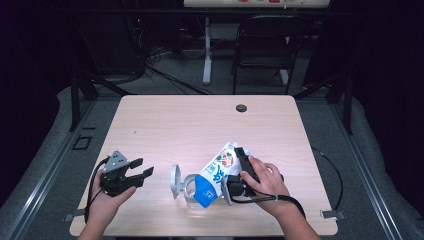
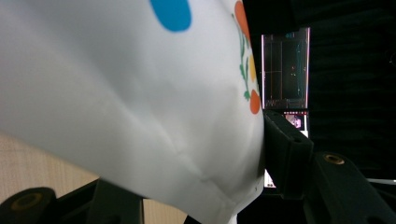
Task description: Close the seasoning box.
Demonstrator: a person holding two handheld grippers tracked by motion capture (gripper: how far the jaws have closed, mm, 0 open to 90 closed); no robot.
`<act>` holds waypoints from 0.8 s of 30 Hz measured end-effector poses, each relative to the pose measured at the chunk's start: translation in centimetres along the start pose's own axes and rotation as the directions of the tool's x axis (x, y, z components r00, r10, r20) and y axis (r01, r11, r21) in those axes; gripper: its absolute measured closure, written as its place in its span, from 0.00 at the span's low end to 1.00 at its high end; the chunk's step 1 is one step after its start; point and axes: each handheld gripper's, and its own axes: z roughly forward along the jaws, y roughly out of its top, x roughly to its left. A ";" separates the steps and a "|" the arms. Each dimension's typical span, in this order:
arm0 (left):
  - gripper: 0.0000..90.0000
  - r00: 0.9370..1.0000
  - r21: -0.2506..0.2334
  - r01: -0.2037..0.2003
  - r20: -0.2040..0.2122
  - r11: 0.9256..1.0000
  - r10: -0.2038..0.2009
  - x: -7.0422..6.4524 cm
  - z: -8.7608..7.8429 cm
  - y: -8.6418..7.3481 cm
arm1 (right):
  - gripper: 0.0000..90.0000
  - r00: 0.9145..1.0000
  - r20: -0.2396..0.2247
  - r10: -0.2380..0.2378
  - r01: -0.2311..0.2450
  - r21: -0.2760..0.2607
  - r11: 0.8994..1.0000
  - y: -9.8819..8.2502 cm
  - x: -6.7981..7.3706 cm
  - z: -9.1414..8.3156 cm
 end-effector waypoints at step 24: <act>0.53 1.000 0.000 0.003 0.003 1.000 -0.003 0.0 0.1 -0.1 | 0.55 1.000 0.001 -0.009 0.009 0.004 1.000 0.2 -0.1 0.0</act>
